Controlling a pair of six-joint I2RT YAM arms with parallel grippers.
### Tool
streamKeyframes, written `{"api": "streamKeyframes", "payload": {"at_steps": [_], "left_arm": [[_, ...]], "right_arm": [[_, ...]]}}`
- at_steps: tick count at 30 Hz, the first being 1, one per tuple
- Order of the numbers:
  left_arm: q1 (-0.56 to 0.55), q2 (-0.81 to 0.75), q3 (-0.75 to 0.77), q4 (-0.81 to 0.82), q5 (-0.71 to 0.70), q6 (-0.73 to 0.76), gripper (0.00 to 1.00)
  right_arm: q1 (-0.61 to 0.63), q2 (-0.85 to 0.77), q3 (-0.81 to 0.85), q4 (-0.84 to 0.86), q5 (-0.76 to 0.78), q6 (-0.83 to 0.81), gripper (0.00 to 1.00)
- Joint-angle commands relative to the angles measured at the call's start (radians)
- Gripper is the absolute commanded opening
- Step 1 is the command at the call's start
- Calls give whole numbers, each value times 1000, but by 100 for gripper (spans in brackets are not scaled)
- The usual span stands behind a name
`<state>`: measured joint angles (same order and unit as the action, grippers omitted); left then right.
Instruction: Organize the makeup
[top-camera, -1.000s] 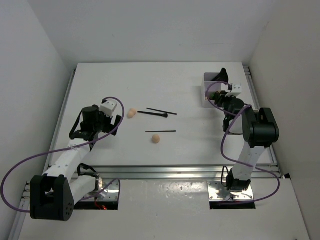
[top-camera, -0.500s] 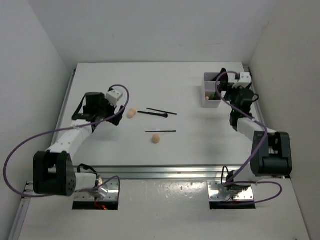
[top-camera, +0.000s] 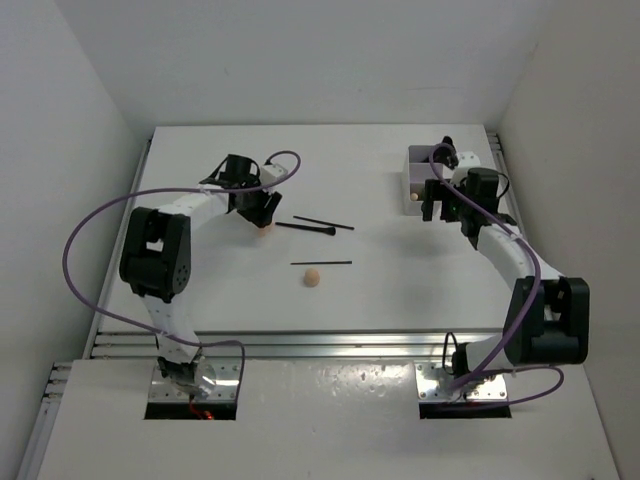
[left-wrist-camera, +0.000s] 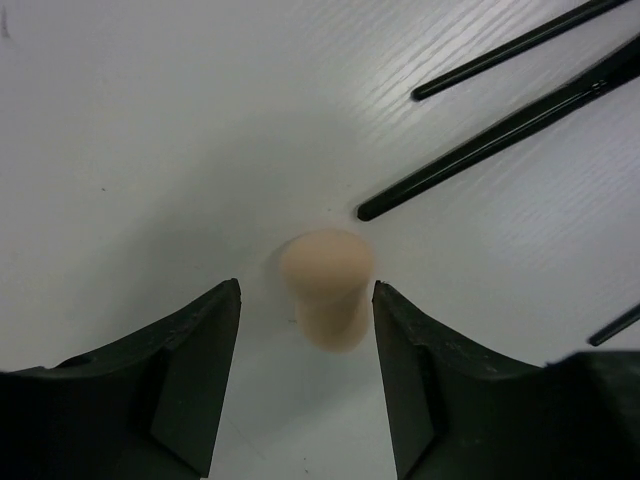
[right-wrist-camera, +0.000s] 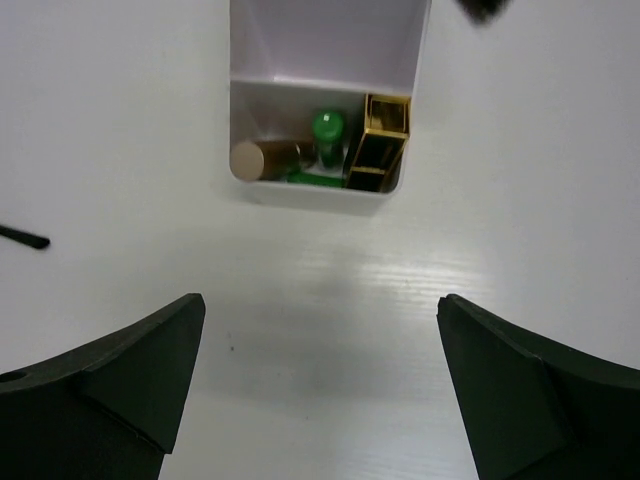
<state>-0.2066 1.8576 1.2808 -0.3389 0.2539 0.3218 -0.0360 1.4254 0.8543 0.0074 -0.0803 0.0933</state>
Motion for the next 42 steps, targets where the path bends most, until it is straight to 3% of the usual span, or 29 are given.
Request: {"api": "streamKeyframes", "payload": {"at_steps": [1,9,17,18,21,29,32,34,35,36,37,39,42], "left_arm": [[16,32,46,-46,-27,-32,61],[-14,80,12,-55,-4,-59,61],[-5,86,-32,-46,39,-67,27],[-5,86,-47,-46,39,-57,17],[6,43,-58,-46,39,-56,0],[38,-122,0,-95,-30,40,0],[23,-179,72,-106,-39,82,0],[4,-208,101,-117,-1,121,0],[-11,-225,110,-117,71,131,0],[-11,-263,120,-117,120,141,0],[-28,-284,120,-117,175,158,0],[-65,-334,91,-126,350,262,0],[-131,-419,69,-126,496,349,0]], "right_arm": [[8,-51,-8,-33,-25,-29,100],[7,-53,-6,-12,-24,-24,100],[7,-46,23,-15,-33,-13,100],[7,-55,20,-11,-29,-15,100],[7,-71,6,-15,-16,-17,100],[-7,-76,6,-44,-13,12,100],[-27,-60,55,-98,-122,13,96],[-10,-46,112,-160,-293,-52,92],[-4,-31,159,-217,-346,-143,92],[20,-28,181,-242,-531,-173,91],[60,-25,237,-266,-596,-206,91],[111,-34,255,-305,-781,-279,90],[185,-55,229,-128,-921,-193,81]]}}
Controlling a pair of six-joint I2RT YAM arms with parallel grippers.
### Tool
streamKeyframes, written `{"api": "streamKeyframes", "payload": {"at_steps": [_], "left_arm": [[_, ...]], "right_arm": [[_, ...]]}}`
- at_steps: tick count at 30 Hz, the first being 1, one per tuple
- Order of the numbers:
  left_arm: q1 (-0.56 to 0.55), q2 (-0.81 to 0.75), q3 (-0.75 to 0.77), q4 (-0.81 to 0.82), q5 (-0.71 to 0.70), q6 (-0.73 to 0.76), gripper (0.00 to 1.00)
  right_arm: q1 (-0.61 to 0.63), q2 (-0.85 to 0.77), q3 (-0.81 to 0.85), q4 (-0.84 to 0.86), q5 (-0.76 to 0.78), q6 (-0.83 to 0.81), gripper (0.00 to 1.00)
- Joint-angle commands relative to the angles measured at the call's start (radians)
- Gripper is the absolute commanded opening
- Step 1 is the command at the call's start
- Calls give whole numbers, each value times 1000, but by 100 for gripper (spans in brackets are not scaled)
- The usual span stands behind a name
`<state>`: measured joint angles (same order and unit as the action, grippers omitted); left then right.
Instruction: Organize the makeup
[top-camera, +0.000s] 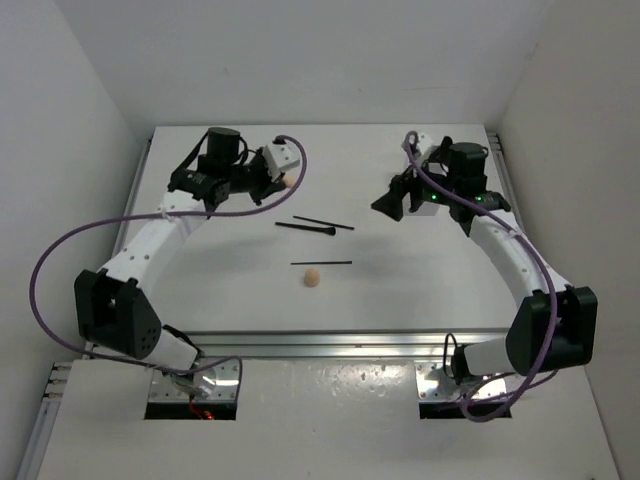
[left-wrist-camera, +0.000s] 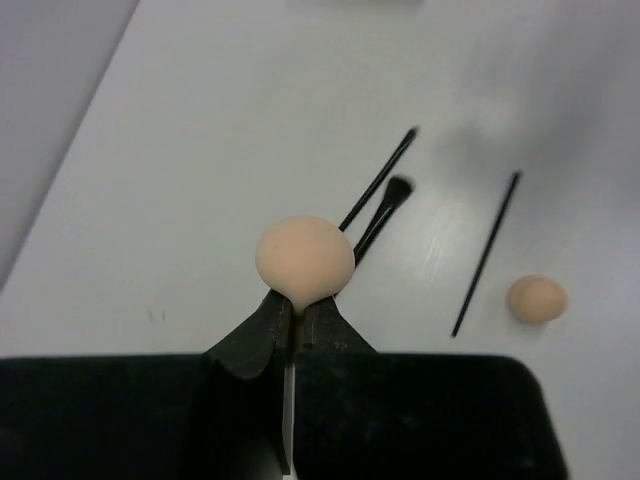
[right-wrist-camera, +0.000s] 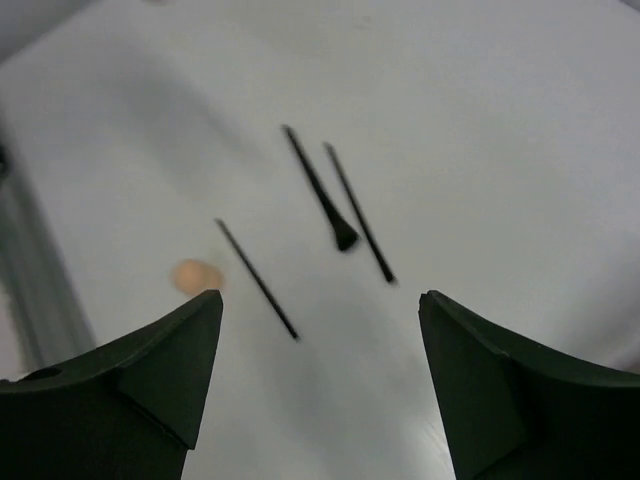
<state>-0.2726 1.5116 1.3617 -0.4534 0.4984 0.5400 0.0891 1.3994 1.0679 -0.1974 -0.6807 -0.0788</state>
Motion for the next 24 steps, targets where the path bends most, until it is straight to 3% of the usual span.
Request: {"api": "streamKeyframes", "payload": {"at_steps": [1,5,9,16,24], "left_arm": [[-80,-73,-3,-11,271,130,0],[-149,-62,46,-11,327,83,0],[-194,-76,47,-11,364,101,0],[-235,-119,-13,-21,342,133,0],[-255,-128,-23,-21,342,144,0]], "right_arm": [[78,-33,-6,180,-345,17,79],[231,-31,-34,358,-355,42,76],[253,-1,-26,415,-341,136,76],[285,27,-45,611,-395,296,66],[299,70,-14,521,-349,234,57]]}}
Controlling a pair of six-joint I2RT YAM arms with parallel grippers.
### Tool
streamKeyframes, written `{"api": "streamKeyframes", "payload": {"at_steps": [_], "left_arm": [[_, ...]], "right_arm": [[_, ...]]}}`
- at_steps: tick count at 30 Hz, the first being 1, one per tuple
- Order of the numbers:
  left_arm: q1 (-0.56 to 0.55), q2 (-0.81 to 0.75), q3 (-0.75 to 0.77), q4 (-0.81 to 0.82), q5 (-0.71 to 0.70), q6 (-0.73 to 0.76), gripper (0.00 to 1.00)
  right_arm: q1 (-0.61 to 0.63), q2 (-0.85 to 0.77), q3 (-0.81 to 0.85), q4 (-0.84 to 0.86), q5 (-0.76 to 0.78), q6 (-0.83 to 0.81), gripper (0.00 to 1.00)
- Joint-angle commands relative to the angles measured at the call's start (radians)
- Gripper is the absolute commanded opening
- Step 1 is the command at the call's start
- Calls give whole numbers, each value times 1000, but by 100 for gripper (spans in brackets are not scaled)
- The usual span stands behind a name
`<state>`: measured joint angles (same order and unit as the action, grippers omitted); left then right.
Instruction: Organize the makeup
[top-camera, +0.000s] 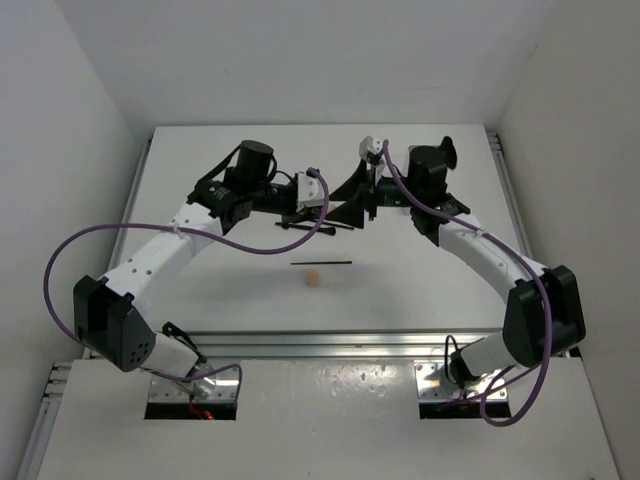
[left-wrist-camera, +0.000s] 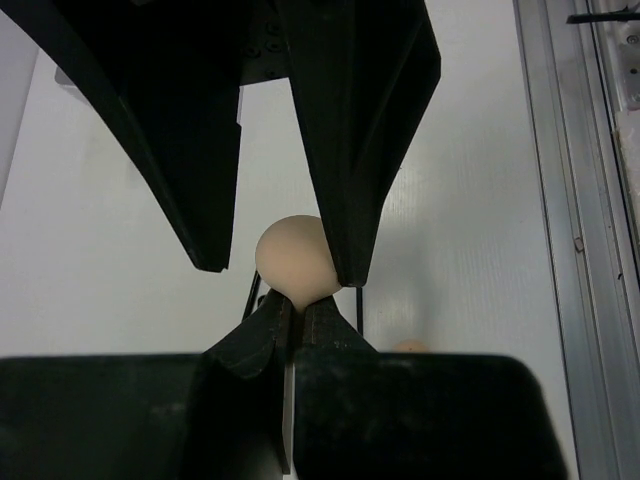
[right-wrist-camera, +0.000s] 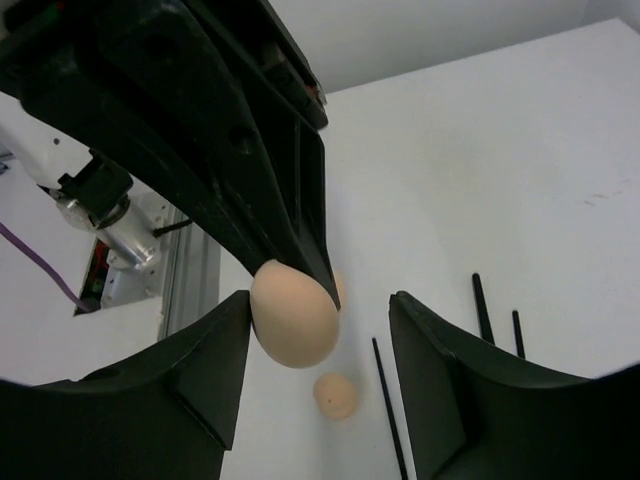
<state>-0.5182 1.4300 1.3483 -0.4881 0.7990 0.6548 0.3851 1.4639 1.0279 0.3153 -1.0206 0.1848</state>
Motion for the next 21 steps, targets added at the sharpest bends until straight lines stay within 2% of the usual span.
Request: {"api": "streamKeyframes", "payload": {"at_steps": [1,5,6,8,9,11,13,14,15,16,18,19,21], "left_arm": [[-9,-46,-9,14,33,29,0],[-9,-46,-9,14,32,29,0],[-9,-46,-9,14,32,29,0],[-9,-46,-9,14,32,29,0],[-9,-46,-9,14,32,29,0],[-9,-46,-9,14,32,29,0],[-9,-37,-9,23,32,17,3],[-9,-37,-9,32,22,5,13],[-9,-37,-9,33,8,-12,28],[-9,-37,-9,43,-4,-24,62],[-9,-37,-9,52,-41,-56,76],[-9,-37,-20,68,-53,-67,87],[3,-49,-43,97,-96,-119,95]], "right_arm": [[5,7,29,-16,-6,-47,57],[5,15,34,-19,-13,-50,44],[6,19,34,-18,-22,-42,37],[6,26,35,2,-26,-30,28],[8,26,29,13,-26,-25,15],[9,27,18,73,-16,12,0],[11,24,8,112,-16,30,0],[11,24,8,114,-7,34,0],[12,24,11,111,-3,35,0],[8,26,14,107,5,35,0],[3,26,18,102,34,51,0],[-9,32,24,102,42,64,0],[-31,41,32,111,83,120,0]]}}
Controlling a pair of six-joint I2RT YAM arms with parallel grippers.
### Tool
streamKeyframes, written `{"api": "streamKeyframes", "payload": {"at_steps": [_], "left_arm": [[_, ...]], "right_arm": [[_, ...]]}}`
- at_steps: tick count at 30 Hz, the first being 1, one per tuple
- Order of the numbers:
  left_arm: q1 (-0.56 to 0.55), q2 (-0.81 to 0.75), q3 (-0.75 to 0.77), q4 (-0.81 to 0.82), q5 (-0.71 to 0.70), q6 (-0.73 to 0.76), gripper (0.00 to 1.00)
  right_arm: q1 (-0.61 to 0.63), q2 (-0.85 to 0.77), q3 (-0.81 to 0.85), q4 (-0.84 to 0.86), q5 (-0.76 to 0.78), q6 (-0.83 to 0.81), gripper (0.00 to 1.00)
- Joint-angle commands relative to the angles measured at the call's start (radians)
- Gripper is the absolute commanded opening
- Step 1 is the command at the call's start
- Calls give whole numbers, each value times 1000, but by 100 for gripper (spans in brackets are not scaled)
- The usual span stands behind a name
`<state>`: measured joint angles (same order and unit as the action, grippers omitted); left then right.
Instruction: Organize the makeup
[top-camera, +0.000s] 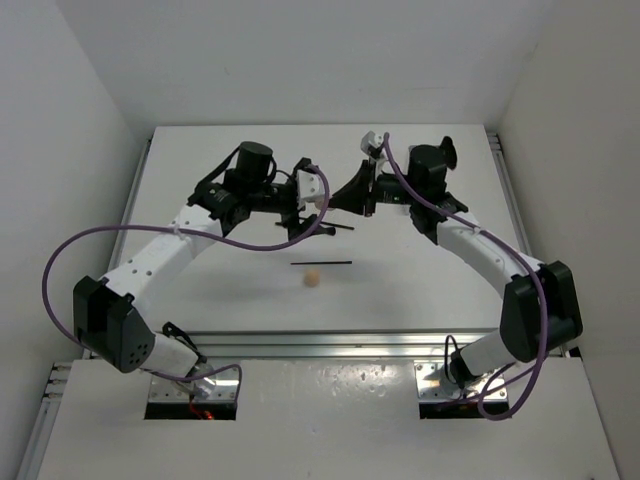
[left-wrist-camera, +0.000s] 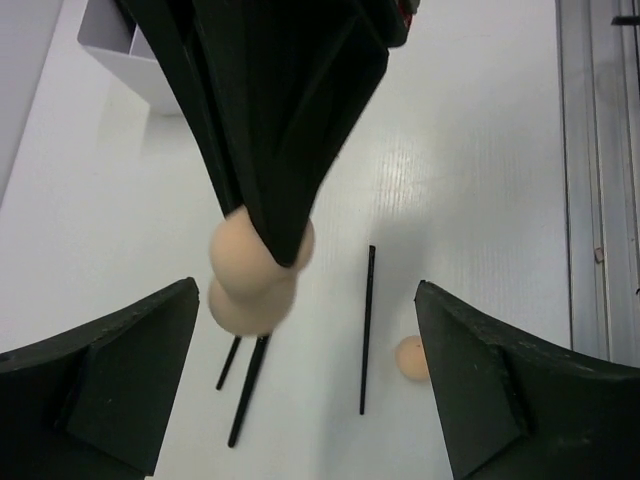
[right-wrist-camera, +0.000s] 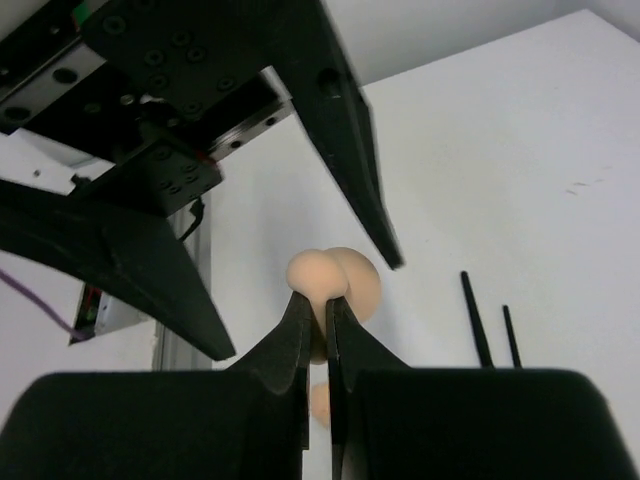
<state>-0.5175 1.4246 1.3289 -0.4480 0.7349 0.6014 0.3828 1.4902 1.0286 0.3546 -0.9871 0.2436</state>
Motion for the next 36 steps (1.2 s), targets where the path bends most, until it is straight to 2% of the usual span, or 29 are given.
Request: {"api": "streamKeyframes", "payload": {"at_steps": [1,3,5,6,8,9,12,15,20,26,32,36], "left_arm": [[16,-44,-23,87,-51,-87,96],[43,-75,-57,112,-129,-152,97],[53,-99,-88,152,-216,-198,99],[66,-125,-127,161,-306,-198,99],[82,-148,-169,184,-391,-207,99],[95,-157,-206,184,-461,-218,99],[125,-179,-252,203,-517,-244,99],[146,-216,-335,213,-508,-255,99],[155,-259,-411,213,-528,-265,99],[165,-268,-436,232,-528,-275,99],[183,-268,-445,241,-528,-284,99],[206,-268,-445,241,-528,-293,99]], "right_arm": [[-47,19,31,78,82,77,0],[-87,22,28,92,145,138,0],[-151,25,40,-6,285,145,0],[-163,31,47,-49,329,135,0],[-223,50,126,-213,500,114,0],[-237,73,172,-350,562,99,0],[-295,125,278,-497,649,62,0],[-341,212,358,-589,755,46,0],[-369,277,392,-620,866,48,0],[-410,367,404,-597,848,120,0],[-414,401,323,-398,828,149,0],[-413,389,323,-390,838,164,0]]}}
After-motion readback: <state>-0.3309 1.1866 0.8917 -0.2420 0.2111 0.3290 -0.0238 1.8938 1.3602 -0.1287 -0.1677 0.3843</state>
